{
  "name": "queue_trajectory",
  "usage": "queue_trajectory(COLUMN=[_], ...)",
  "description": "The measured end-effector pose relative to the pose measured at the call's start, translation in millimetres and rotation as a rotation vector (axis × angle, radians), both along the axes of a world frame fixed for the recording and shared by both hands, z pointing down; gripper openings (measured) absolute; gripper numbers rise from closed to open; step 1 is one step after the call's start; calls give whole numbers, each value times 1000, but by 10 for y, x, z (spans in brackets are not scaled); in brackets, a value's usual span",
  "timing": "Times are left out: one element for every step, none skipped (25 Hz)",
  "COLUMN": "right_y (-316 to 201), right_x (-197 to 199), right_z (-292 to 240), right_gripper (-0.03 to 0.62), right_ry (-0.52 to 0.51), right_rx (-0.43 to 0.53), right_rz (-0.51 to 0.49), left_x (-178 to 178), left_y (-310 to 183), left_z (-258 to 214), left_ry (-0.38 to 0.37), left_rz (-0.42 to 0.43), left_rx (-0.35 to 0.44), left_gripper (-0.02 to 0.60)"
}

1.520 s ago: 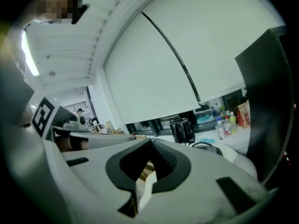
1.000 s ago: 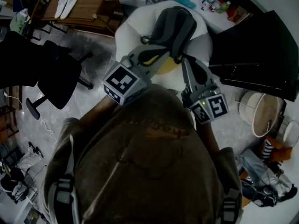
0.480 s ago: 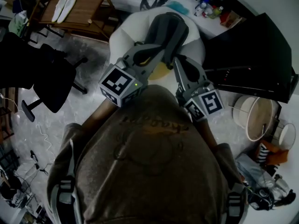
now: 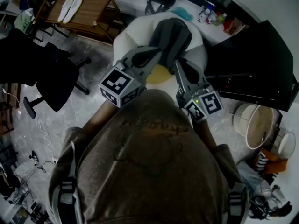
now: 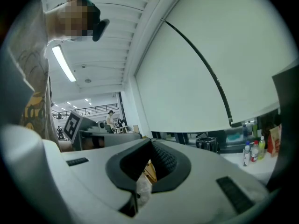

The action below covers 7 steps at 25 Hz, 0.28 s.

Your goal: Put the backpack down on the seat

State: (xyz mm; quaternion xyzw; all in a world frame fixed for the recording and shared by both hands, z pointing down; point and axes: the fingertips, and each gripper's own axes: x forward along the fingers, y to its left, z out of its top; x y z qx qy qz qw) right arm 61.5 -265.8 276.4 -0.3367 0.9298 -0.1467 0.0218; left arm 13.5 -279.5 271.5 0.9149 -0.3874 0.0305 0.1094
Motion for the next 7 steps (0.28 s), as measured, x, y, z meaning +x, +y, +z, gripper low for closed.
queue_trajectory(right_y=[-4,-8,-12,-16,-20,-23,-26], right_x=[-1,-2,-1,2,7,12,17], right_z=[2,5,14,28,47,67,88], right_gripper=[-2,-2,-2,-2,-2,-2,-2], right_ry=[-2,-3,-2,1,6,11,17], right_rx=[-1,-3,-5,-10,-15,-21,-27], right_rz=[-2,-3,-4,-5,-6,-7,-8], left_x=[-8,-19,-30,-40,-49,-57,-66], left_y=[-2,-4,-5,-6,-6,-5,-4], left_z=[13,27,40,54,66,78,90], left_ry=[-2,-5,-7,-10,-14,-19,-24], left_rz=[-6,-13,-20,-25,-30,-34,-39], left_rx=[-5,-11,-17,-23,-27,-31,-34], left_gripper=[0,0,0,0,0,0,0])
